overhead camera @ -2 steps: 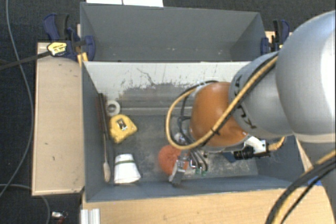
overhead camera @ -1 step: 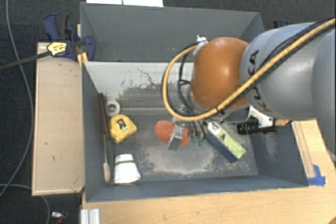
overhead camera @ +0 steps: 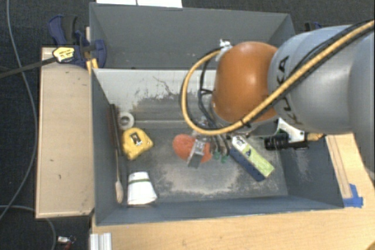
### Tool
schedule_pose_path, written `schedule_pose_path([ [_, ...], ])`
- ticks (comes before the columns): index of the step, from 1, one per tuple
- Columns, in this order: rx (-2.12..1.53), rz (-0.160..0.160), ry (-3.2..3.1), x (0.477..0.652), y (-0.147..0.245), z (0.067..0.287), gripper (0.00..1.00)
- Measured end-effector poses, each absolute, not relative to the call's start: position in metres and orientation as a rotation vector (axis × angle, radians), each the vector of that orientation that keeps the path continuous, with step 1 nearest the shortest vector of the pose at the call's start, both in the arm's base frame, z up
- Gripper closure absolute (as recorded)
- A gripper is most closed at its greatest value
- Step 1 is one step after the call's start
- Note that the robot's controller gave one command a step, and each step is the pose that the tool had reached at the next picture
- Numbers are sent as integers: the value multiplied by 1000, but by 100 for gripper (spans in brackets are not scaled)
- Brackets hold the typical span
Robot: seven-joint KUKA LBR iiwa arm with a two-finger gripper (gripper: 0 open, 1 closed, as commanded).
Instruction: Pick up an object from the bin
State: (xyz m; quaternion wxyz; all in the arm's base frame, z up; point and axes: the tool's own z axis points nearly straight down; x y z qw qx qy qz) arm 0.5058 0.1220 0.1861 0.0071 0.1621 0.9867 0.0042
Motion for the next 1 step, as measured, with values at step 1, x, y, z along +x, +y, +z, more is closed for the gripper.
schedule_pose_path([
  [1, 496, 10, 3092, 503, 117, 245, 100],
])
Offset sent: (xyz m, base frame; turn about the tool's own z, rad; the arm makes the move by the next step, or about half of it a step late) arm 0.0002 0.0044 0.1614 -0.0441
